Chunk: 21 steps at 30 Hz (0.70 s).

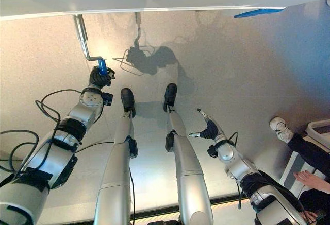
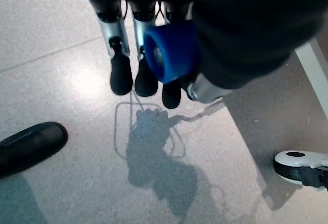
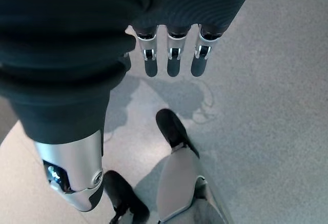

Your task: Raise the hospital bed

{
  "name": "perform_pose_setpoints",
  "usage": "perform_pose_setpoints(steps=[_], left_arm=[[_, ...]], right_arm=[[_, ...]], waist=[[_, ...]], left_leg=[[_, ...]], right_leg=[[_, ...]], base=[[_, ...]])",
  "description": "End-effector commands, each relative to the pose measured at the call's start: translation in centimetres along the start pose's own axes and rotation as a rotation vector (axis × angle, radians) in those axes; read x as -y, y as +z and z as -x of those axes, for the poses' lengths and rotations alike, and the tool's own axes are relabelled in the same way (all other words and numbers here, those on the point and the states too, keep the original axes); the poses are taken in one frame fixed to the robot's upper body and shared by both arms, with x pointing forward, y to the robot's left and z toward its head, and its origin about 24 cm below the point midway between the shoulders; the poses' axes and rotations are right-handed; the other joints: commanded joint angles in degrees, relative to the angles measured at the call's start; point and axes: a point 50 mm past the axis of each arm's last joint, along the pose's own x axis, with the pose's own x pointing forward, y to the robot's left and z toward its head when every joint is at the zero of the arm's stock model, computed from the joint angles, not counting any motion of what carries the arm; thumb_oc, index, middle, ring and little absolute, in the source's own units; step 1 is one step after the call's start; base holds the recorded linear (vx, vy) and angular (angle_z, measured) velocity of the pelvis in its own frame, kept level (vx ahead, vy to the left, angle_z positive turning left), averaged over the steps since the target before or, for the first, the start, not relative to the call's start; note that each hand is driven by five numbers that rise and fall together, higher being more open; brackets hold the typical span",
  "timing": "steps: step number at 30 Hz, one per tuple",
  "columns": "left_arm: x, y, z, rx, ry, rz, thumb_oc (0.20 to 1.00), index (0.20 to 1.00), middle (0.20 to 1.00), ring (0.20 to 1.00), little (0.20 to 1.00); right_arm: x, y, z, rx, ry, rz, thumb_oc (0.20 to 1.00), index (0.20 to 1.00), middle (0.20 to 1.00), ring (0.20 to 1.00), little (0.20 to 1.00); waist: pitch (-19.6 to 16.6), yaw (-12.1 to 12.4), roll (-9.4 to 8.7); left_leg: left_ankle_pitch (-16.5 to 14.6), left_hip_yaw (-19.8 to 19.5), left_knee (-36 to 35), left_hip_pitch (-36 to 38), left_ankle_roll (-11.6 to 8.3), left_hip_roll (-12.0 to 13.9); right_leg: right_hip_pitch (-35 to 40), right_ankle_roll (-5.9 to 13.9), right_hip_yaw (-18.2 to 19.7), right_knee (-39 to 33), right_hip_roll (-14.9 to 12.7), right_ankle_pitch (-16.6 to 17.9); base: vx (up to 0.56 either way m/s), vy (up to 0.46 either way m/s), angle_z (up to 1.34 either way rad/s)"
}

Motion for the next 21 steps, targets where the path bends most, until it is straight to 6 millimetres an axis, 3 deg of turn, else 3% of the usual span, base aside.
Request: perform_pose_setpoints(steps=[1,16,21], left_arm=[[0.0,2.4,-0.3,0.110,-0.008,-0.037,0.200,0.200,0.200,0.200,0.200],[1.8,5.7,0.2,0.259,-0.094,-0.078,0.200,0.200,0.200,0.200,0.200],[3.5,8.5,1.0,0.378,-0.164,-0.049,0.200,0.200,0.200,0.200,0.200]], right_arm=[[-1.3,-2.4,2.7,-0.057,0.063,0.029,1.000,1.000,1.000,1.000,1.000],[-1.6,-2.7,3.3,-0.066,0.084,0.030,1.000,1.000,1.000,1.000,1.000],[-1.6,-3.1,3.5,-0.082,0.097,0.048,1.000,1.000,1.000,1.000,1.000]], waist=[[0.44,-0.64,1.41],[0.65,-0.69,1.80],[0.95,-0.71,2.17]], left_leg=[[-3.30,0.82,-0.85,4.15,3.38,-3.08],[-3.15,0.84,-0.70,4.55,3.28,-3.26],[-3.02,0.96,-0.72,4.65,3.26,-3.28]], right_leg=[[1.40,8.42,0.31,3.53,0.06,-0.68],[1.69,8.34,0.41,3.69,0.12,-0.49],[1.69,8.33,0.32,3.65,0.11,-0.44]], base=[[0.00,0.000,0.00],[0.00,0.000,0.00],[0.00,0.000,0.00]])
